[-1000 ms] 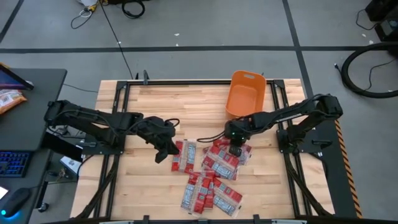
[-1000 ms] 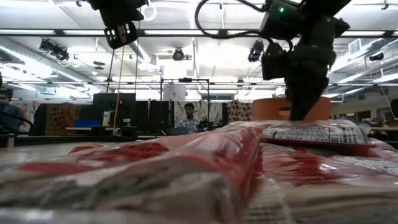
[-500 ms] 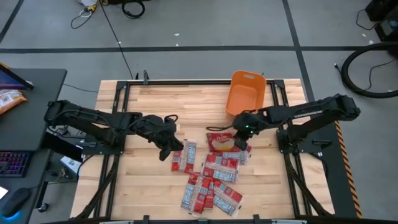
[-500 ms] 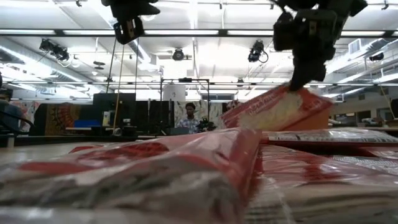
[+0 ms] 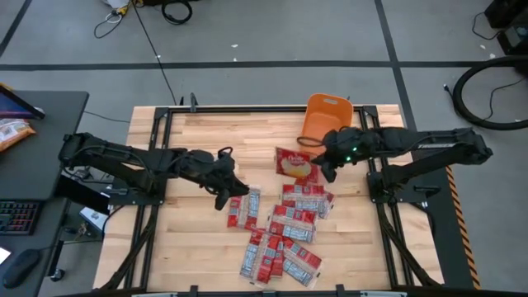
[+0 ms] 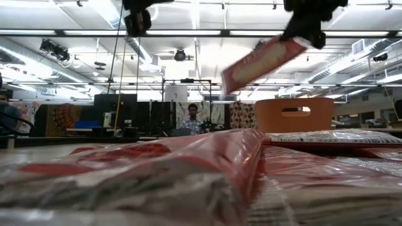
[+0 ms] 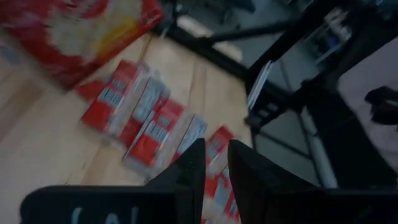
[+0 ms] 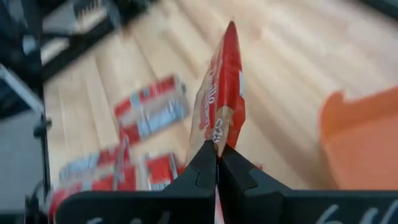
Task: Sort popcorn bags into baskets
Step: Put the red popcorn bag into the orange bin
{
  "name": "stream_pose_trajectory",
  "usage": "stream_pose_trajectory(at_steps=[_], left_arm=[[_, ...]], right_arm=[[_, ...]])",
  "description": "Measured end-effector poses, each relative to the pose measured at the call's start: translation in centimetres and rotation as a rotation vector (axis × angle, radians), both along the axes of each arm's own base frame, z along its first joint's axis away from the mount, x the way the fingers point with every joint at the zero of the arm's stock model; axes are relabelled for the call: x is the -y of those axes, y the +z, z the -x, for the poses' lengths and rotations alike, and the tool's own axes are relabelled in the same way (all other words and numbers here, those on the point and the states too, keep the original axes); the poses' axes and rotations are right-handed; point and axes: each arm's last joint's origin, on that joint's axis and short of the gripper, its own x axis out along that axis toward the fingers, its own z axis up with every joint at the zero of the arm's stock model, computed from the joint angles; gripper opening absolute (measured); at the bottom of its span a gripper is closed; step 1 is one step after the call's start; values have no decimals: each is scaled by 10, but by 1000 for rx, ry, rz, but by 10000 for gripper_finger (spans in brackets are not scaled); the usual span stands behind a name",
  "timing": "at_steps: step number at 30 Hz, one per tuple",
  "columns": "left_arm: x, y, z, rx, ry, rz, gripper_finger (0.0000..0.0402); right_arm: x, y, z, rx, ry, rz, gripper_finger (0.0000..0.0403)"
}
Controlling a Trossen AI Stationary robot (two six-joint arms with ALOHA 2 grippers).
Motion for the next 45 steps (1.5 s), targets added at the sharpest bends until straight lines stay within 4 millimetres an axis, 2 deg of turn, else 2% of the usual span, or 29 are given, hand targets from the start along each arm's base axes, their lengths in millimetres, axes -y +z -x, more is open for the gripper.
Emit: stream_pose_trajectory(at_steps=[5,12,22,28,36,45], left_arm=[[0,7,-2,75,4,9,73],[0,7,-2,75,21,4,73],[0,7,-2,72,29,27,73],[-1,7,-3,77,50,25,73],[-1,7,-3,77,54,19,73],[-5,7,-3,83,87,-16,73]], right_arm=[[7,19,11,117,-91,47,5],[18,35,26,236,-224,109,5],[37,43,50,259,-502,229,5],[45,39,61,199,-692,292,5],[54,25,63,58,-816,285,5],[60,-12,57,-19,-903,197,5]])
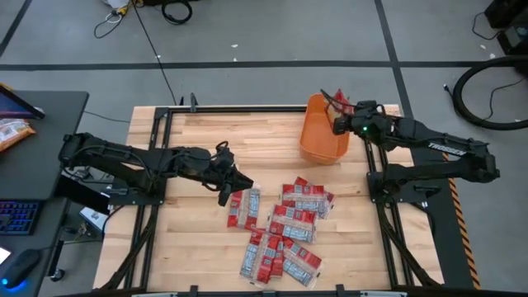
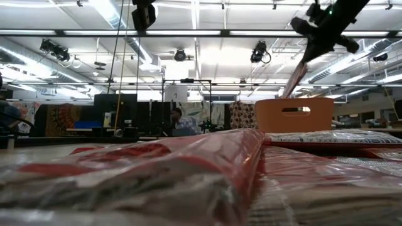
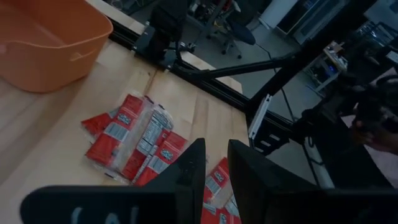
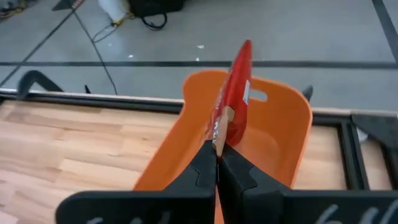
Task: Sort popcorn bags into baskets
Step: Put the red popcorn bag into the orange bin
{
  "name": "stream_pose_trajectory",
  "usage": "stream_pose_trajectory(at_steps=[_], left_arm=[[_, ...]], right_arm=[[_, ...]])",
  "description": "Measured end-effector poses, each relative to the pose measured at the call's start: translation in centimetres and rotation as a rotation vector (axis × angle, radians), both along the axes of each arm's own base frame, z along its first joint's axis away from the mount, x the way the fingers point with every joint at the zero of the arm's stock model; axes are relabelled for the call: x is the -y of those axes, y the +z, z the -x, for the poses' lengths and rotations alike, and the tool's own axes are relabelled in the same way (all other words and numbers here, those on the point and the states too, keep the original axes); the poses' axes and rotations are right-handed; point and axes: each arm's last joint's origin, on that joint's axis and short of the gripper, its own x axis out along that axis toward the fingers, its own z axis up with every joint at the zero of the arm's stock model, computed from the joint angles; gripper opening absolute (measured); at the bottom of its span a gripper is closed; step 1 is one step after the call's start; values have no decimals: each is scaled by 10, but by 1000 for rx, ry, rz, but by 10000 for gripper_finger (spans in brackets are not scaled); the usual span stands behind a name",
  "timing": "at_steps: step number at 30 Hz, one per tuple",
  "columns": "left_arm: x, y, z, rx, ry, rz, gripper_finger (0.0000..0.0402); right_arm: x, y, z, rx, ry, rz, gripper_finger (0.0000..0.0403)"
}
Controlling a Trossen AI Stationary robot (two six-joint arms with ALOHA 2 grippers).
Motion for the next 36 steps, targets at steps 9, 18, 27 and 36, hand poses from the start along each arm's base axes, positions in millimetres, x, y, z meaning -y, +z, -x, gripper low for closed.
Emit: stream_pose_trajectory(at_steps=[9,18,27,36], left_arm=[[-6,0,-1,0,24,-1,73],[-6,0,-1,0,23,0,73],[-6,0,-1,0,23,1,73],[-6,0,-1,0,24,1,73]], right_arm=[[9,-41,-7,185,-165,-14,7],[19,-78,-12,589,-335,-48,7],[19,-93,-10,726,-425,-92,13],[18,-93,-11,742,-388,-141,64]])
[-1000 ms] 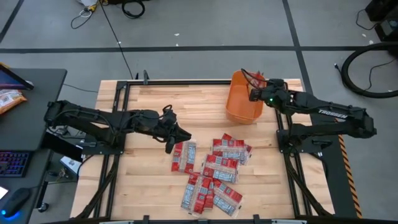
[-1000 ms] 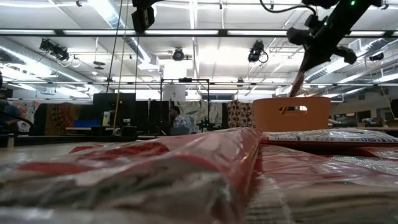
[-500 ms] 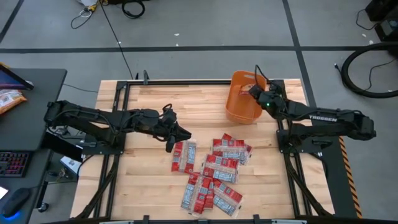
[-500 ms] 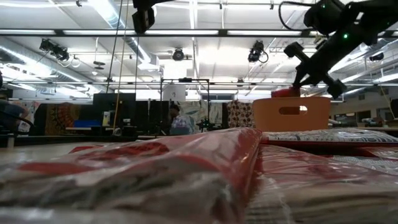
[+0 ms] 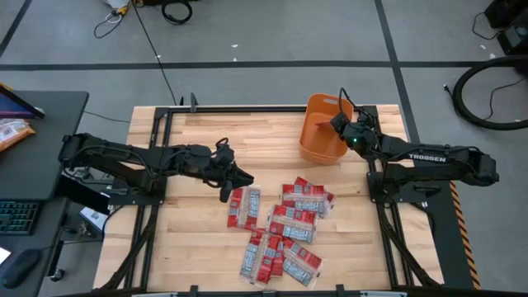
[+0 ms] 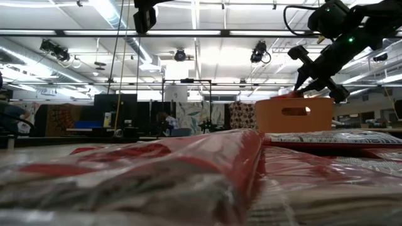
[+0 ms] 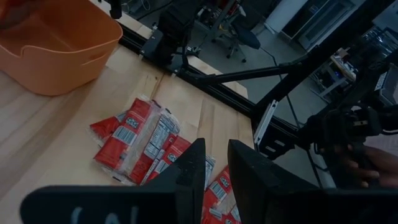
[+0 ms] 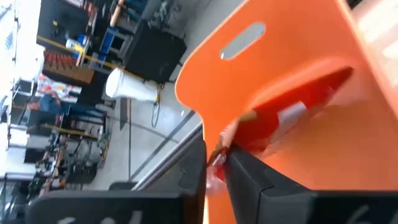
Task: Sort popcorn bags into baskets
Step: Put the red popcorn bag into the orange bin
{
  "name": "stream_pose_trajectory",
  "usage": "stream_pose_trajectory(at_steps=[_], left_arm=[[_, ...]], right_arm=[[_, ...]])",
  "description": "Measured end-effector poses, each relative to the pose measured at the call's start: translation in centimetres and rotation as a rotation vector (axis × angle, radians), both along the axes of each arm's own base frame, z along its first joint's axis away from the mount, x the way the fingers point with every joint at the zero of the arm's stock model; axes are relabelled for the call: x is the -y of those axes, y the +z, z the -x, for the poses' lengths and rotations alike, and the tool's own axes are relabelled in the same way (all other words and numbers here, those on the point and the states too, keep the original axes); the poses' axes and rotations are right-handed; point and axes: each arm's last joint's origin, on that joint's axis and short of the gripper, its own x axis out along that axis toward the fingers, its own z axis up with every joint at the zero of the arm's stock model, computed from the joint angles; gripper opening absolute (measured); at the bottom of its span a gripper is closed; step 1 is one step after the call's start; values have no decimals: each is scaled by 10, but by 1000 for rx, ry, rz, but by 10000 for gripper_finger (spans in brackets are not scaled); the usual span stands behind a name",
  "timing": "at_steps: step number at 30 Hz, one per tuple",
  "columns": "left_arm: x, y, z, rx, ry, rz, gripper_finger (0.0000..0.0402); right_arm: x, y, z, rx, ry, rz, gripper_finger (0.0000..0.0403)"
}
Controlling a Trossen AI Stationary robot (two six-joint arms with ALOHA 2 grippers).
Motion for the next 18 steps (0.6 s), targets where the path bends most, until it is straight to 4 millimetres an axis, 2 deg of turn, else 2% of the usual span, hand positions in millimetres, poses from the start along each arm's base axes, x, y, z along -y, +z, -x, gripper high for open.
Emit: stream_pose_trajectory(at_steps=[8,18], left_arm=[[0,0,0,0,0,0,73],[0,0,0,-1,4,14,73]], right_arm=[[-2,0,-2,5,104,-36,109],[-9,16,8,22,163,53,113]])
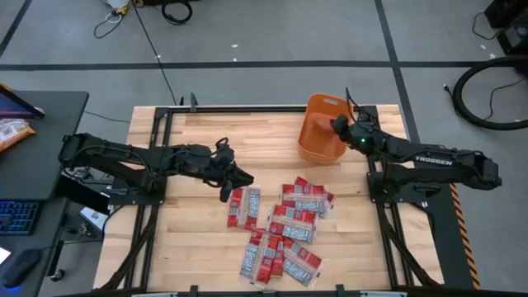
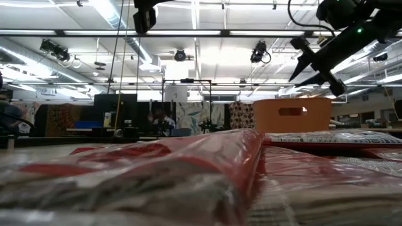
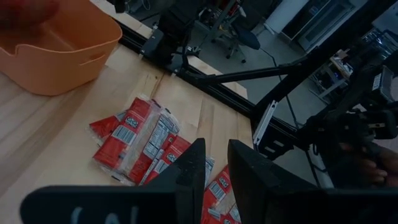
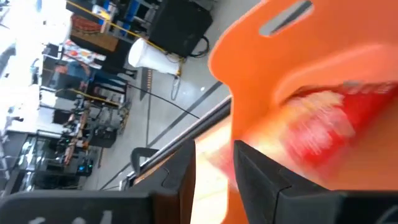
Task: Sort popcorn bags into baskets
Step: Put the red popcorn bag into the orange bin
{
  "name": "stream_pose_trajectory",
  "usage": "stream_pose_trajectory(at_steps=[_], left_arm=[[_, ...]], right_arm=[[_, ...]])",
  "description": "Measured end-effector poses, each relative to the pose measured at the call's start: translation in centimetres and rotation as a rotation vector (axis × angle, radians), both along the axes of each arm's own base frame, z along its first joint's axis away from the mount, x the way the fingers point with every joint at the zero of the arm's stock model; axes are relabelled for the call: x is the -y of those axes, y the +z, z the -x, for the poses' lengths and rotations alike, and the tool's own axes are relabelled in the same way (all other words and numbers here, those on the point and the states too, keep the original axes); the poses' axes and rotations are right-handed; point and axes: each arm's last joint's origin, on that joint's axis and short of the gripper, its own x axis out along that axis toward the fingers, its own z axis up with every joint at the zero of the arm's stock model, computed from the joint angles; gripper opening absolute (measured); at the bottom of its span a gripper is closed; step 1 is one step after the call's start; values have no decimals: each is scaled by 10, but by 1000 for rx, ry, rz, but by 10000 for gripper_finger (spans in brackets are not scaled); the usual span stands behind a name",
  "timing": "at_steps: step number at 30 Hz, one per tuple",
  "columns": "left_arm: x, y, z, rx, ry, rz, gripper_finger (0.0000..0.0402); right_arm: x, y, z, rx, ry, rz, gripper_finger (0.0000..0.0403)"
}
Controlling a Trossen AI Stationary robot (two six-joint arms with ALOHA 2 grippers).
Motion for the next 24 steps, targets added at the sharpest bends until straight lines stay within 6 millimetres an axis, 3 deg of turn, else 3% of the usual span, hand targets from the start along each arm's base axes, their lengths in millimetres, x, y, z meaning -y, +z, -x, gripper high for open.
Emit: stream_pose_trajectory(at_steps=[9,18,24], left_arm=[[0,0,0,-1,2,6,73],[-1,-2,-1,-14,5,0,73],[-7,-3,-2,-17,36,-26,73]], right_arm=[[-6,14,9,16,107,93,113],[-21,31,-4,55,633,295,113],[-42,21,-18,38,1038,260,113]])
